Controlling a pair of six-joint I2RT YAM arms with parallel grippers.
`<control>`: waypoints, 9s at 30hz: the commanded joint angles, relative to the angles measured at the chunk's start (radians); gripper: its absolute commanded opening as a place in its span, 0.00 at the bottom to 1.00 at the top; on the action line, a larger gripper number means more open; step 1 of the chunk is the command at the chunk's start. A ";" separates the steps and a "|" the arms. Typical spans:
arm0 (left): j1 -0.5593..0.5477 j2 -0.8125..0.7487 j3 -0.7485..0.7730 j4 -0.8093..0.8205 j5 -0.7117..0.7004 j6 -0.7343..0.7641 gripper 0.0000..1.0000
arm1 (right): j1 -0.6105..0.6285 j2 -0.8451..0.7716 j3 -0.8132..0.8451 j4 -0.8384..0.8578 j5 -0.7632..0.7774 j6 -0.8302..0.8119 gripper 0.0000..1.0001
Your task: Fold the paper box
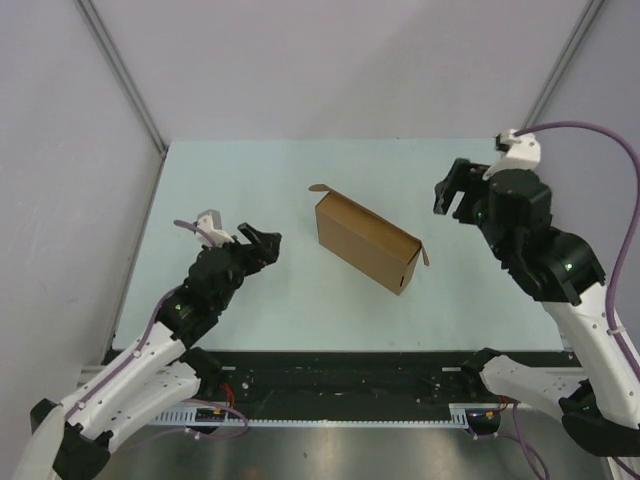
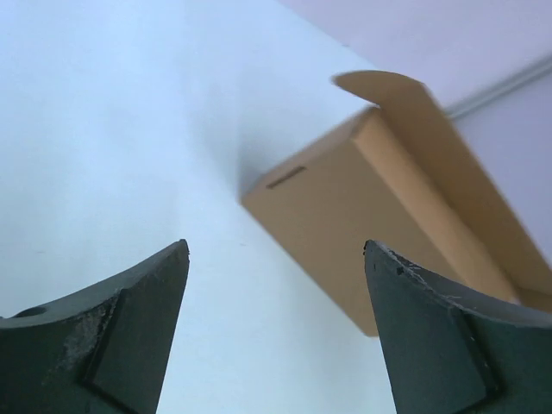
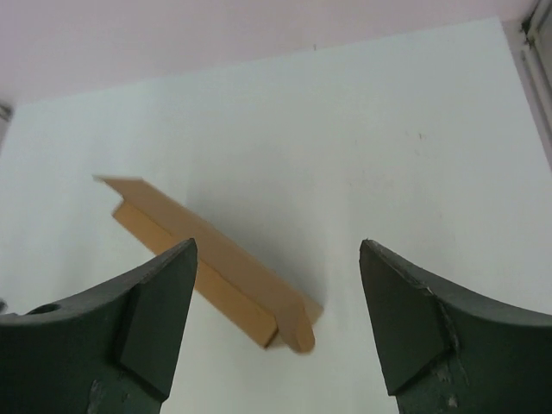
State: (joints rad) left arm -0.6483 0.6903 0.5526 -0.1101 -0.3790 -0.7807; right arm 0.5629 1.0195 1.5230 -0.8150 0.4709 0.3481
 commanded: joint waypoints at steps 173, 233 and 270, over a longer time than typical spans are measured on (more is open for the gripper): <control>0.309 0.890 0.682 0.307 1.114 0.689 0.00 | 0.281 0.137 -0.411 0.004 0.190 0.071 0.00; 0.319 0.884 0.555 0.365 0.922 0.632 0.19 | 0.276 0.106 -0.409 -0.021 0.221 0.083 0.50; 0.317 0.761 0.418 0.342 0.851 0.603 0.16 | 0.163 0.120 -0.411 0.106 0.003 0.144 0.00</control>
State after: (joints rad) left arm -0.3252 1.4986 0.9802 0.2218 0.4751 -0.1600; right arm 0.7570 1.1728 1.1099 -0.7547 0.5518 0.4500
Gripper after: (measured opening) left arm 0.165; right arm 0.011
